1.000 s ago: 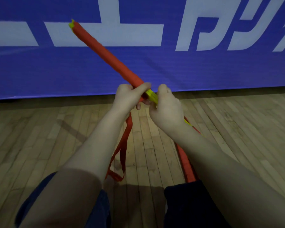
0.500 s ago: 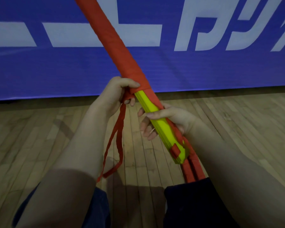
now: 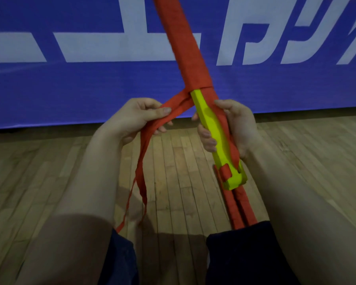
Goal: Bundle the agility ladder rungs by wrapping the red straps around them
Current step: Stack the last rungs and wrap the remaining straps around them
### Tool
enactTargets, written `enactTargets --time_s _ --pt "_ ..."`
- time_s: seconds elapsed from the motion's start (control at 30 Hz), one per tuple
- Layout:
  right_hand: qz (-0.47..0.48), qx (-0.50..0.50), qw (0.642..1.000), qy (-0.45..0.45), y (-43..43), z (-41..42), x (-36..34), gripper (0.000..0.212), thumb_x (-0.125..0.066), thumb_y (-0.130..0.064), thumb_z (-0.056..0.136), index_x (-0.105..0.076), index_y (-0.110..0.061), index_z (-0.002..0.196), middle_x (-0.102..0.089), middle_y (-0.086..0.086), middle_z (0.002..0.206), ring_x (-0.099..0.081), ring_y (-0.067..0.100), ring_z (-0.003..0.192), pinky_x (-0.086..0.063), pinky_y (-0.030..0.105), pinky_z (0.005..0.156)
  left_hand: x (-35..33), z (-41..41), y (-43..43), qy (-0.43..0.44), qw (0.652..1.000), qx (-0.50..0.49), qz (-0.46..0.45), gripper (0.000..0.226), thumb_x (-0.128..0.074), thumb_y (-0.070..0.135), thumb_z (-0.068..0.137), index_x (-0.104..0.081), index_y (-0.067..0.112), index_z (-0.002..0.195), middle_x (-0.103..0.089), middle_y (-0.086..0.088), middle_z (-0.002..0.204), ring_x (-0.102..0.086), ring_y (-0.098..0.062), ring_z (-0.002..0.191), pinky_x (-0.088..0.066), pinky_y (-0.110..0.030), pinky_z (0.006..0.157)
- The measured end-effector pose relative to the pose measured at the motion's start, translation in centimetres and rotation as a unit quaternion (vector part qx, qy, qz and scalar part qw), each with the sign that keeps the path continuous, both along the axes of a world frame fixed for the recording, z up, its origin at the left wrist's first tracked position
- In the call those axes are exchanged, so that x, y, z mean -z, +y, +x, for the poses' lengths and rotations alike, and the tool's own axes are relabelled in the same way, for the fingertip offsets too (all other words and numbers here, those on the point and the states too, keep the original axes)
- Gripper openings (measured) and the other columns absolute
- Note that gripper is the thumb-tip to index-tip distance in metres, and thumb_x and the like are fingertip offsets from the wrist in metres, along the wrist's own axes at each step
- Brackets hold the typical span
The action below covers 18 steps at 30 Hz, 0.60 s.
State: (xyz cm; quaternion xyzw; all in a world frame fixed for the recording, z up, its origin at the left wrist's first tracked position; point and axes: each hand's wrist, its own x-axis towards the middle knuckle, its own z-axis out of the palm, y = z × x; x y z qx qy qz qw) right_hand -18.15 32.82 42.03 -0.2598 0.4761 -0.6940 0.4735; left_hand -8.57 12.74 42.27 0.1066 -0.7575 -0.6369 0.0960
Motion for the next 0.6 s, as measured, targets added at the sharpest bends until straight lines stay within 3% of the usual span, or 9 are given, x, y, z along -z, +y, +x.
enactTargets --time_s 0.13,0.37,0.5,0.6 --pt "0.053 0.064 0.996 0.024 0.0 -0.4 0.5 0.035 -0.039 -0.034 0.090 -0.057 -0.004 0.088 -0.042 0.011 0.054 -0.037 0.020 0.041 -0.031 0.023 0.043 -0.4 0.0 0.5 -0.004 1.000 0.006 -0.012 0.022 -0.056 0.023 0.094 -0.062 0.010 0.077 -0.064 -0.001 0.052 -0.059 -0.007 0.045 -0.048 -0.017 0.044" --pt "0.174 0.158 0.966 0.108 -1.0 -0.4 1.7 0.033 -0.043 -0.034 0.095 -0.056 -0.004 0.092 -0.049 0.014 0.056 -0.043 0.022 0.042 -0.034 0.024 0.044 -0.7 -0.1 1.3 -0.013 0.993 0.049 -0.107 0.029 -0.040 0.017 0.103 -0.056 0.008 0.081 -0.069 -0.003 0.062 -0.064 -0.010 0.051 -0.047 -0.018 0.045" --pt "0.240 0.249 0.906 0.244 -2.0 -0.4 2.4 0.031 -0.059 -0.031 0.085 -0.062 -0.001 0.091 -0.052 0.011 0.053 -0.047 0.023 0.041 -0.038 0.029 0.046 -0.5 -0.7 2.2 -0.007 0.991 0.040 -0.124 0.035 -0.039 0.014 0.103 -0.061 0.006 0.077 -0.069 -0.001 0.059 -0.061 -0.008 0.047 -0.043 -0.016 0.044" --pt "0.242 0.291 0.891 0.249 -2.4 0.1 2.8 0.025 -0.068 -0.028 0.071 -0.065 -0.005 0.078 -0.053 0.007 0.057 -0.048 0.021 0.050 -0.038 0.033 0.054 -0.4 -1.0 2.8 0.018 0.995 0.022 -0.099 0.038 -0.038 0.009 0.102 -0.062 0.002 0.073 -0.066 0.002 0.053 -0.056 -0.004 0.043 -0.041 -0.014 0.044"
